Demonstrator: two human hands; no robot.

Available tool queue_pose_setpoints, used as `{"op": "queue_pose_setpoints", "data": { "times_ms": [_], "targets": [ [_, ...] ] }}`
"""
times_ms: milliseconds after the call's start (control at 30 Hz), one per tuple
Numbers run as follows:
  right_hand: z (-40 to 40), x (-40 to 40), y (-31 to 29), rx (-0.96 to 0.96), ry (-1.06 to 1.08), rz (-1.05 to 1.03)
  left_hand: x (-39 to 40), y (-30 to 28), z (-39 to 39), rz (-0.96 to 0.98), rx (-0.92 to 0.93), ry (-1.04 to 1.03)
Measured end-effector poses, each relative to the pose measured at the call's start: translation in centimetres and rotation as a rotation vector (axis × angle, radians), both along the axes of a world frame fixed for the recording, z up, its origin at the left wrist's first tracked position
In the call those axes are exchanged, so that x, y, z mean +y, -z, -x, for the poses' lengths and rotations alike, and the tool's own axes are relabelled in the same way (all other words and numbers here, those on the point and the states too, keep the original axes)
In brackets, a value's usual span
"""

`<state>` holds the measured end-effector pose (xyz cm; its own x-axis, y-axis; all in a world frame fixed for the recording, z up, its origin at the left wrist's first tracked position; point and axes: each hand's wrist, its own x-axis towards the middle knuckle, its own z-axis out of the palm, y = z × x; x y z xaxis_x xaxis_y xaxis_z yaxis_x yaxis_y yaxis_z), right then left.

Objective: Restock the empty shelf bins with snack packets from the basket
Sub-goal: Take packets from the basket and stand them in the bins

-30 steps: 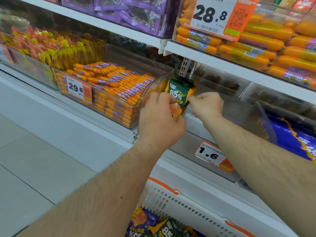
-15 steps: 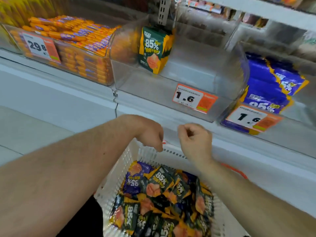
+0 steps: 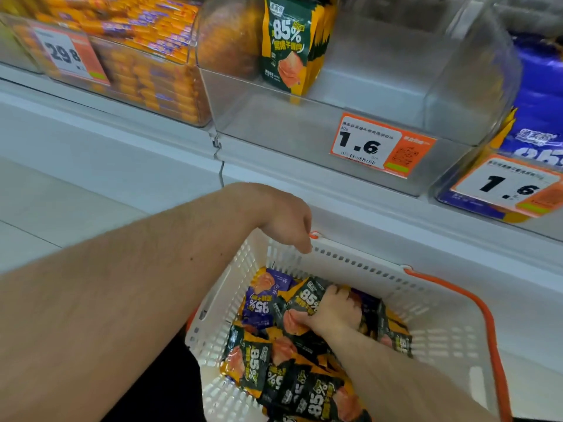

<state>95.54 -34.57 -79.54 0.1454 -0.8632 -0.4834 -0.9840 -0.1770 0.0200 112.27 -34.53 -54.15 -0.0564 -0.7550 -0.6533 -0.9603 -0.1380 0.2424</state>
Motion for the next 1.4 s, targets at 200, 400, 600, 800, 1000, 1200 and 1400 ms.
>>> {"op": "queue_pose_setpoints", "data": {
  "times_ms": [200, 400, 600, 800, 1000, 1200, 1400],
  "targets": [
    [-0.8, -0.8, -0.3, 0.046, 0.072, -0.035, -0.3, -0.6, 0.1, 0.027, 0.015, -0.005],
    [-0.9, -2.0, -4.1, -0.300, 0.056, -0.131, -0.1, -1.4, -0.2, 0.051, 0.048, -0.039],
    [-2.0, -3.7, -12.6, -0.588, -0.139, -0.178, 0.4, -1.9, -2.6, 0.057, 0.008, -0.109],
    [-2.3, -5.1, -22.4, -0.939, -0.142, -0.247, 1.2, -3.1, -4.6, 0.171, 0.232, -0.352],
    [-1.8, -6.0, -27.4, -1.182, -0.059, -0.356, 1.2, -3.8, -5.2, 0.291, 0.649, -0.636],
    [-2.6, -6.5, -29.9, -1.257, -0.054, -0.380, 1.0, -5.3, -5.5, 0.490, 1.000, -0.779],
    [-4.1, -6.7, -32.9, -1.317, -0.006, -0.385, 1.2, -7.5, -5.3, 0.789, 1.183, -0.960]
  ]
}}
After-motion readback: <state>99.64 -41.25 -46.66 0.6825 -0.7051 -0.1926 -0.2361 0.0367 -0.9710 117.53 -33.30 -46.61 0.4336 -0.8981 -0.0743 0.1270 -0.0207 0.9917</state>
